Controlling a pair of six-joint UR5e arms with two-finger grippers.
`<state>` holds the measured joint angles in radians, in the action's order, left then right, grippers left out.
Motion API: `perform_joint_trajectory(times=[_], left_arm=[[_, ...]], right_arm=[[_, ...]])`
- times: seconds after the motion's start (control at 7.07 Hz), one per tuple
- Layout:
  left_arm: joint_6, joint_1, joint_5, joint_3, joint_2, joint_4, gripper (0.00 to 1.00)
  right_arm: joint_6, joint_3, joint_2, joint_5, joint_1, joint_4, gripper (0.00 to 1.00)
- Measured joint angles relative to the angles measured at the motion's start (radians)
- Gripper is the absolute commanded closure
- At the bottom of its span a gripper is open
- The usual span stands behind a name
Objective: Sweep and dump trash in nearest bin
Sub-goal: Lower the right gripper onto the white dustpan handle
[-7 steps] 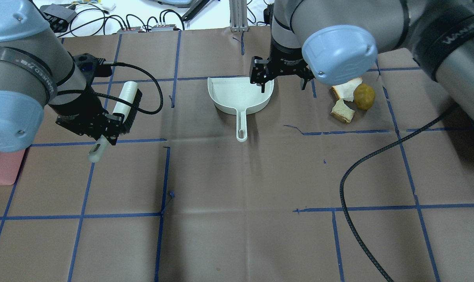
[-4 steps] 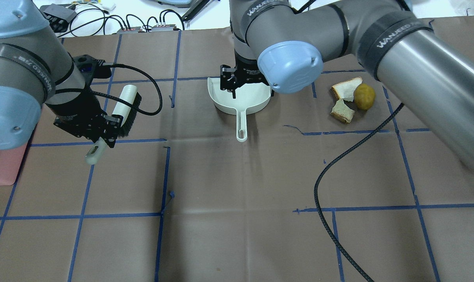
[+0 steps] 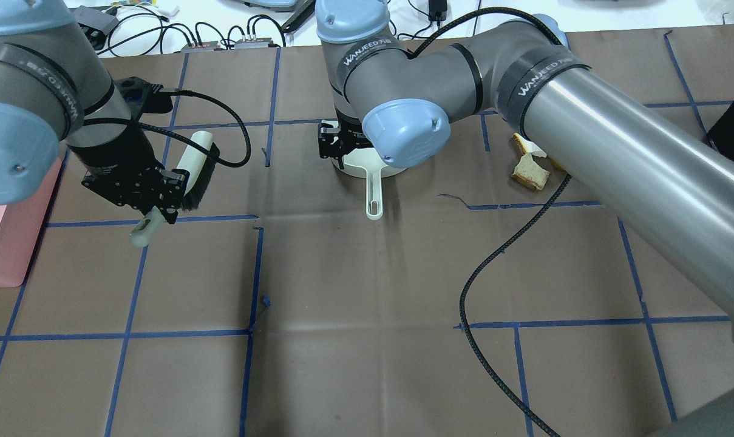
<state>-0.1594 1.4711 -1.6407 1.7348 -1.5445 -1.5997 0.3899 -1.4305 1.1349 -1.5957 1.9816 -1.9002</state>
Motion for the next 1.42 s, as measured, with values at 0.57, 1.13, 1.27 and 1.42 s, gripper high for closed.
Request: perform_joint_trajectory(times=[0.57, 1.13, 1.27, 1.42], left_arm=[[0.016, 0.003, 0.005, -0.014, -0.005, -0.033, 0.97], [0.016, 0.004, 0.002, 0.001, -0.002, -0.035, 1.00], [0.012, 0.004, -0.003, 0.002, -0.002, -0.034, 1.00], [0.009, 0.004, -0.006, 0.003, -0.001, -0.031, 1.00]], right_arm=[[0.002, -0.009, -0.072, -0.011, -0.010, -0.082, 0.00], [0.021, -0.100, -0.084, -0.046, -0.018, -0.223, 0.00], [0.024, -0.103, -0.092, -0.047, -0.019, -0.235, 0.00], [0.029, -0.104, -0.103, -0.048, -0.018, -0.245, 0.00]])
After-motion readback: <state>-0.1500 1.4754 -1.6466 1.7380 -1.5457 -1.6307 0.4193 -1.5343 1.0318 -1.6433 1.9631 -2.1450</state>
